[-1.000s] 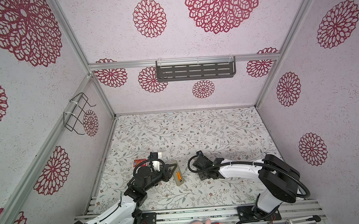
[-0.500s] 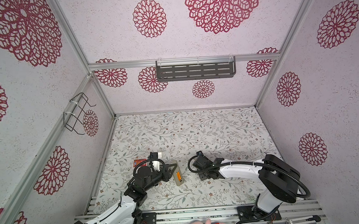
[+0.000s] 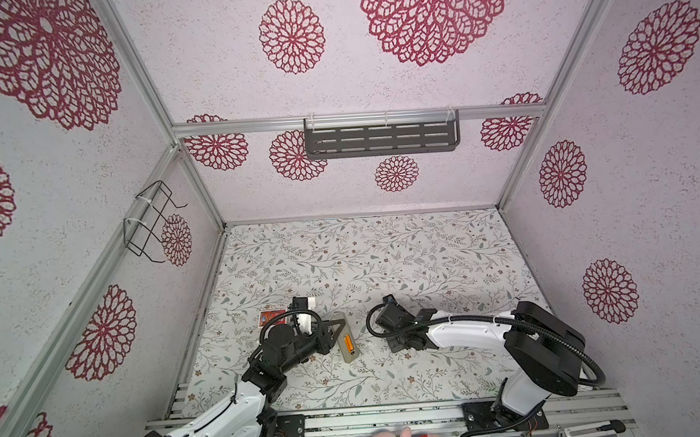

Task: Load the batteries into the remote control

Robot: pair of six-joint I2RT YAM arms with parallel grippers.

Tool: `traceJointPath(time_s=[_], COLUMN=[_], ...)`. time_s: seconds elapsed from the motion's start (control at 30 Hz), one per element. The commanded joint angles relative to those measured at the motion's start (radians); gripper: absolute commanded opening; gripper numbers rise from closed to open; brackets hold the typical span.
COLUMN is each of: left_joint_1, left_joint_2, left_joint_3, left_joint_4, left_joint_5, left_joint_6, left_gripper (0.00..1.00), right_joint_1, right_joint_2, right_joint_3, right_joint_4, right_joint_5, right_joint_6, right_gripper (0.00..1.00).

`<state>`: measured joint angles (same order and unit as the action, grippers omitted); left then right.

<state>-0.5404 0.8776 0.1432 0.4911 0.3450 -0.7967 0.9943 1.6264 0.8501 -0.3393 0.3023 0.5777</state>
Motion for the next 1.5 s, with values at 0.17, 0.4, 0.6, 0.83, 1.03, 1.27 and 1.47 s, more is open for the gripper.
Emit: traceJointPath(time_s=[0.17, 0.4, 0.6, 0.83, 1.03, 1.27, 1.47], left_joint_1=[0.005, 0.005, 0.004, 0.005, 0.009, 0.012, 0.016], left_joint_2=[0.019, 0.043, 0.04, 0.044, 0.021, 0.04, 0.042], left_joint_3=[0.014, 0.014, 0.018, 0.03, 0.034, 0.039, 0.038], left_joint_4=[0.066, 0.111, 0.112, 0.121, 0.075, 0.082, 0.092], left_joint_5=[-0.009, -0.016, -0.049, -0.083, -0.11, -0.102, -0.093], left_joint_6=[0.003, -0.029, -0.038, -0.05, -0.035, -0.024, -0.016], left_gripper=[0.0, 0.0, 0.0, 0.0, 0.0, 0.0, 0.0], right_joint_1=[0.008, 0.014, 0.04, 0.061, 0.061, 0.027, -0.011], right_joint_2=[-0.066, -0.129, -0.187, -0.221, -0.232, -0.246, -0.246], right_joint_3=[-0.047, -0.081, -0.105, -0.107, -0.088, -0.032, 0.002], right_joint_4=[-0.026, 0.02, 0.075, 0.09, 0.039, -0.063, -0.086], right_joint_5=[0.019, 0.025, 0.021, 0.032, 0.059, 0.087, 0.033], right_joint_6=[-0.016, -0.054, -0.095, -0.114, -0.089, 0.003, 0.06], right_gripper=[0.26, 0.23, 0.22, 0.22, 0.25, 0.42, 0.59])
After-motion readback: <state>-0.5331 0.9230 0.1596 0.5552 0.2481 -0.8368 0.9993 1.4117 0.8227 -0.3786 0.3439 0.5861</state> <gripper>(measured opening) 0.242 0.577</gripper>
